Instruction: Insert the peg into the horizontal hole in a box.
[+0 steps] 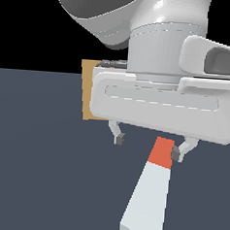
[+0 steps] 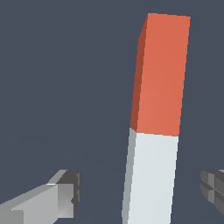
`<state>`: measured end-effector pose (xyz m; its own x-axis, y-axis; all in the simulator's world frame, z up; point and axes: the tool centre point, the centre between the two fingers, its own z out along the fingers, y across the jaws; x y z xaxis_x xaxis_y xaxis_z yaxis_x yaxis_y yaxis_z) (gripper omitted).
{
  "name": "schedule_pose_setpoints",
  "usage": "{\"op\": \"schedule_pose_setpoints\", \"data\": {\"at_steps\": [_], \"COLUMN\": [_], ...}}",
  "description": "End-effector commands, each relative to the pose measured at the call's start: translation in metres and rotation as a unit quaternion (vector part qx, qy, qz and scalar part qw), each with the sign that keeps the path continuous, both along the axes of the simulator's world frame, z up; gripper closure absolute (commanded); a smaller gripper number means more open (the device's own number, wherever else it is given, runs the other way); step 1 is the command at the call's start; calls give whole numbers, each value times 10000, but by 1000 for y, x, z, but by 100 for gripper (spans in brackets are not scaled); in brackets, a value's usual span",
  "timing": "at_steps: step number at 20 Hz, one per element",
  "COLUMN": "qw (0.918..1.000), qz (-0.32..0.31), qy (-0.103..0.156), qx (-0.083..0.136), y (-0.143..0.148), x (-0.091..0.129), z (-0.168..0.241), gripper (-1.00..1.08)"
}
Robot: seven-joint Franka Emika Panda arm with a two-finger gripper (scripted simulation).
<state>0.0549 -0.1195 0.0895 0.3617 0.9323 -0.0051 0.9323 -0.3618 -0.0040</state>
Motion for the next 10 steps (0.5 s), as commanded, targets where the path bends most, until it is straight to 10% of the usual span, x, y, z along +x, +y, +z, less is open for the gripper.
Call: {"op": "schedule_pose_setpoints", "data": {"at_steps": [1,10], "qw": [9998,9987], "qz": [-203,-502], "qy": [-16,-31], "qx": [5,15], "y": [-14,-35], "x": [5,11], "z": [-8,-19], "gripper": [-92,-92]}}
